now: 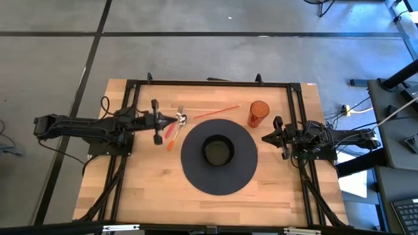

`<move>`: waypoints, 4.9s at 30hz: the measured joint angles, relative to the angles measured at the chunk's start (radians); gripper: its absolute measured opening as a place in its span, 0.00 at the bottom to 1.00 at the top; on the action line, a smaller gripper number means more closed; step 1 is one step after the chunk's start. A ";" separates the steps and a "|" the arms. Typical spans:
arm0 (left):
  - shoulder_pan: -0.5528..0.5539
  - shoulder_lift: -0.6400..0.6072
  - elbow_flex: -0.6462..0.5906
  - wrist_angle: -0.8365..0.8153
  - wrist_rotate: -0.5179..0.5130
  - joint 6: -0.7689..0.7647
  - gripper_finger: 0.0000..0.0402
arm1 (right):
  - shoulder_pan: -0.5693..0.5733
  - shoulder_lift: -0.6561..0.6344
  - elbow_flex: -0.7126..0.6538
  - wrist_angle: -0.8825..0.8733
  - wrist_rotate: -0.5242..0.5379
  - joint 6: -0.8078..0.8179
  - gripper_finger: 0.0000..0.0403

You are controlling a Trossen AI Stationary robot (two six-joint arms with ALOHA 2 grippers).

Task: Pick & Place Utensil
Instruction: Put the brown cup on the blue placemat to the top right of the black bowl

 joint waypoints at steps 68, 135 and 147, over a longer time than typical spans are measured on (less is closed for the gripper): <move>0.047 -0.604 -0.190 -0.303 -0.271 -0.174 0.02 | 0.000 0.000 0.000 -0.005 0.051 -0.108 0.07; 0.047 -0.604 -0.189 -0.309 -0.272 -0.176 0.02 | -0.001 1.061 1.084 -0.943 0.416 -0.232 0.42; 0.047 -0.604 -0.189 -0.309 -0.272 -0.176 0.01 | -0.052 1.145 1.107 -1.046 0.399 -0.151 0.42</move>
